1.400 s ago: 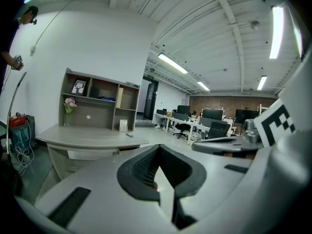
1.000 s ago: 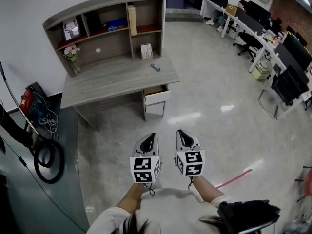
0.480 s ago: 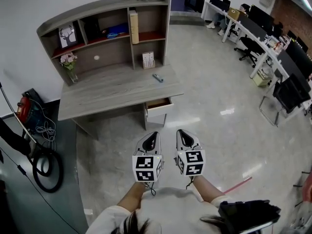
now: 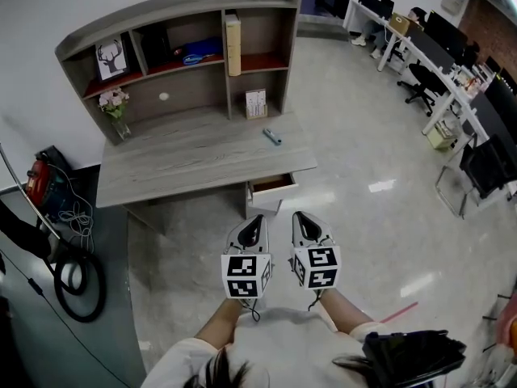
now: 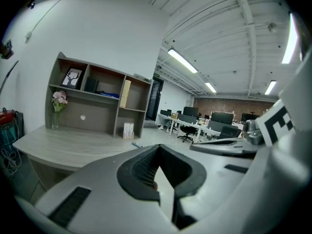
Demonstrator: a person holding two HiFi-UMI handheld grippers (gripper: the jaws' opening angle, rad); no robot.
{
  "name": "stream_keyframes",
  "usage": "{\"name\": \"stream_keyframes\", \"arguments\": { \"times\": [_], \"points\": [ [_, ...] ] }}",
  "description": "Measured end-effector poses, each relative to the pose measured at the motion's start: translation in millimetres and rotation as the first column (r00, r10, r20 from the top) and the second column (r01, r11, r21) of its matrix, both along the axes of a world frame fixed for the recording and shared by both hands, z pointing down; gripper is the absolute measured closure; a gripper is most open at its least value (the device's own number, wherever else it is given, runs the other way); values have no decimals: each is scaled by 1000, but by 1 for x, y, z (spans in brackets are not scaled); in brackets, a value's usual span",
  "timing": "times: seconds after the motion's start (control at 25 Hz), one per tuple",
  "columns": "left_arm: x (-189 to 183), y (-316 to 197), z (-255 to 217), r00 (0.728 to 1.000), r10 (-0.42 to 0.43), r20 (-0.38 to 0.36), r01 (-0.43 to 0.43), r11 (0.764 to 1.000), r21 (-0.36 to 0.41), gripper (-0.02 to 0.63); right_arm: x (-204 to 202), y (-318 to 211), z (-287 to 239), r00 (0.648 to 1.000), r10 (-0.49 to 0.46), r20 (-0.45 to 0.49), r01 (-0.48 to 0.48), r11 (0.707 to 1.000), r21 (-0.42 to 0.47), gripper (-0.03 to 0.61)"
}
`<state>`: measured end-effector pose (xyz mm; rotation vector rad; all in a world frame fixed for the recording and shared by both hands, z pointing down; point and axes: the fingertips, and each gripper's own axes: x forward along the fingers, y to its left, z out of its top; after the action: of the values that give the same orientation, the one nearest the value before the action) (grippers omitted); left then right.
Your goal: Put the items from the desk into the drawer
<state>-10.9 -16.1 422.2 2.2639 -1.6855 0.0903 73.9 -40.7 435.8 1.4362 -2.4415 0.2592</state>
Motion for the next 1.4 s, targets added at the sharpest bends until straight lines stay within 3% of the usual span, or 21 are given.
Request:
{"name": "stream_keyframes", "arguments": {
  "times": [0.84, 1.4],
  "points": [
    [-50, -97, 15, 1000, 1, -16, -1, 999, -42, 615, -45, -93, 7, 1000, 3, -23, -4, 1000, -31, 578],
    [-48, -116, 27, 1000, -26, -14, 25, 997, -72, 615, -40, -113, 23, 1000, -13, -13, 12, 997, -79, 580]
  ]
}}
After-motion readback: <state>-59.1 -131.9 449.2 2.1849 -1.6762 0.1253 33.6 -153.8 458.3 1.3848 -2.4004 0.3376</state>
